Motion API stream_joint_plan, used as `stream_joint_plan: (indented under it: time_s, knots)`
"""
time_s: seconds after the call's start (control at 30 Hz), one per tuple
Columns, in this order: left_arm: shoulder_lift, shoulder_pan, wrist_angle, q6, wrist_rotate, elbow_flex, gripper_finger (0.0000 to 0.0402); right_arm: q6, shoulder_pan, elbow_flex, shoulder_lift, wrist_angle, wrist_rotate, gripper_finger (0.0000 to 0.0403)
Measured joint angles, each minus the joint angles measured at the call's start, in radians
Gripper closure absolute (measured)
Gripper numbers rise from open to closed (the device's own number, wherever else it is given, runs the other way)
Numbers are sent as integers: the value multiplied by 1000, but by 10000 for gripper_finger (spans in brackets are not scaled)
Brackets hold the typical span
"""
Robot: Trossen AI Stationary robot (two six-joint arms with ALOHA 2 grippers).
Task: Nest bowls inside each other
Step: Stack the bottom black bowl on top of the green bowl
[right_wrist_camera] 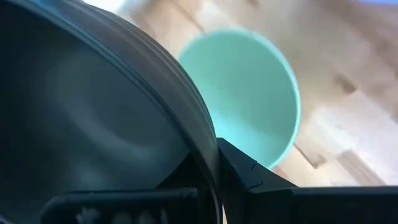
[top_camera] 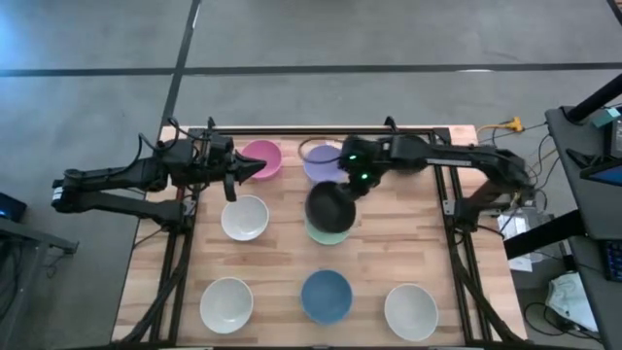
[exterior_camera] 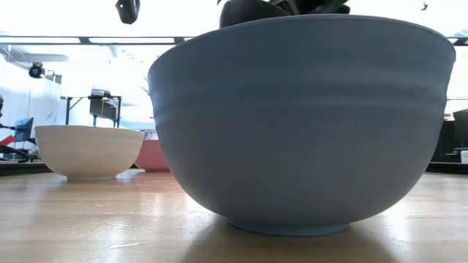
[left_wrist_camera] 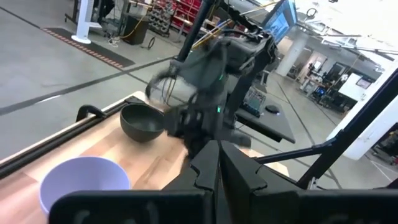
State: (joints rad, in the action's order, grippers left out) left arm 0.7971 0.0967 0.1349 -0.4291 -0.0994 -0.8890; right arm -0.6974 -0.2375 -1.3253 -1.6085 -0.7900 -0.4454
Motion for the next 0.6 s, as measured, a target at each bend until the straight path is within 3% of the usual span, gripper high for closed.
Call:
stream_joint_plan:
  time_s: [0.2, 0.5, 0.6]
  knots:
    - [-2, 0, 3, 1, 16, 0, 402, 106, -1, -154, -161, -133, -6, 391]
    - [-2, 0, 4, 0, 46, 2, 402, 175, 0, -233, -319, -261, 4, 390]
    - [-2, 0, 4, 0, 46, 2, 402, 191, 1, -268, -346, -308, 53, 390]
